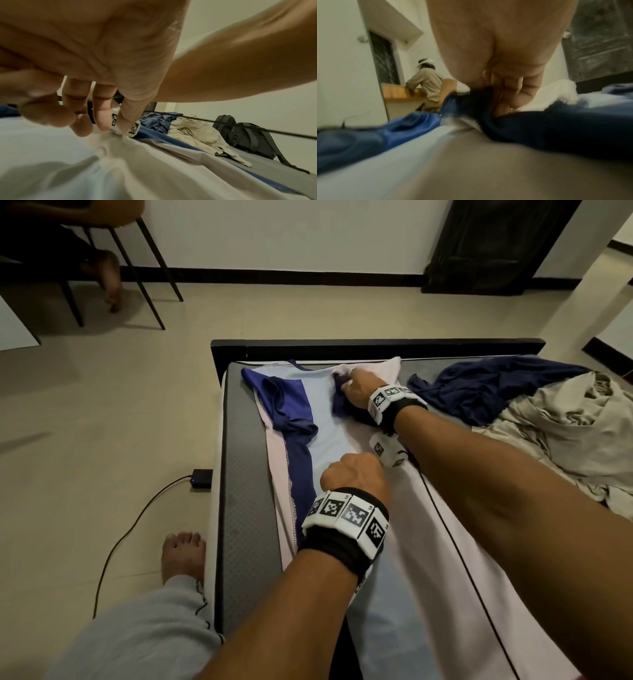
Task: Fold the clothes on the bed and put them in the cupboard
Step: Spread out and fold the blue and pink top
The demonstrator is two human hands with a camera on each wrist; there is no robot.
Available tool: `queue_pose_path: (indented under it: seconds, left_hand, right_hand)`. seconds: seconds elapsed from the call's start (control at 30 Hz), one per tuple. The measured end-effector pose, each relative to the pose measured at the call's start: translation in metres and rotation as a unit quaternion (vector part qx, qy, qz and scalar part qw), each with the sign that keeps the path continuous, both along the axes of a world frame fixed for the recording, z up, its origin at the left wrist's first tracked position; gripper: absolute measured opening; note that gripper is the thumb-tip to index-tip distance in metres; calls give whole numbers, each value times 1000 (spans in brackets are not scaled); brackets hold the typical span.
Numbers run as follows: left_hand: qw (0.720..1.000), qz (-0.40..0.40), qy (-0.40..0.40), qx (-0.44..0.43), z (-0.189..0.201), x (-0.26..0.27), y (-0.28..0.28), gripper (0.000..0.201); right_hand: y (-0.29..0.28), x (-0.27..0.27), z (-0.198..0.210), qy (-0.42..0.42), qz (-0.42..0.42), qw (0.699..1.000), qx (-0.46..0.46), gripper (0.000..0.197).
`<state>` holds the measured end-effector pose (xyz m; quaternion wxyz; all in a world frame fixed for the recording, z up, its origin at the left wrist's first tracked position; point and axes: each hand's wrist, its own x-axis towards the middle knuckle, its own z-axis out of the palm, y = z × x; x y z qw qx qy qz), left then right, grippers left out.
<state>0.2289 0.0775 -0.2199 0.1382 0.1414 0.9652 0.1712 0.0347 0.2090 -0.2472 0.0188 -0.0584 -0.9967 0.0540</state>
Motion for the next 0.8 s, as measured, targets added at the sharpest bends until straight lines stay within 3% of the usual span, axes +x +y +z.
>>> queue_pose_path:
  seconds: [0.1,0.27,0.4,0.43,0.53,0.7,0.8]
  left_hand:
    - [1000,0,-1,2,0,1,-2,19]
    - [1000,-2,5,4,-5,2,-4,25]
    - [1000,-13,-6,-10,-9,-4,-5,26]
    - [1000,-24,-13,-8,-11,-5,-5,25]
    - [997,-63,-41,-27,-24,-8,-8,27]
    - [995,-86,-8,-50,-37,-3,-9,45]
    - [990,-115,15,-75,-35,-6,-5,50]
  right_hand:
    - [1,5,-2,-59,40,996,-60,31]
    - [21,48,15,-22,58,993,-104,34]
    - [56,114,14,-72,63,994,-51,14]
    - [65,136,11,-90,55,994,-30,11]
    - [89,190,-3,-109,12,994,-12,28]
    - [106,259,-6,-84,-60,992,-68,35]
    - [116,292,-6,-101,-102,985,-94,51]
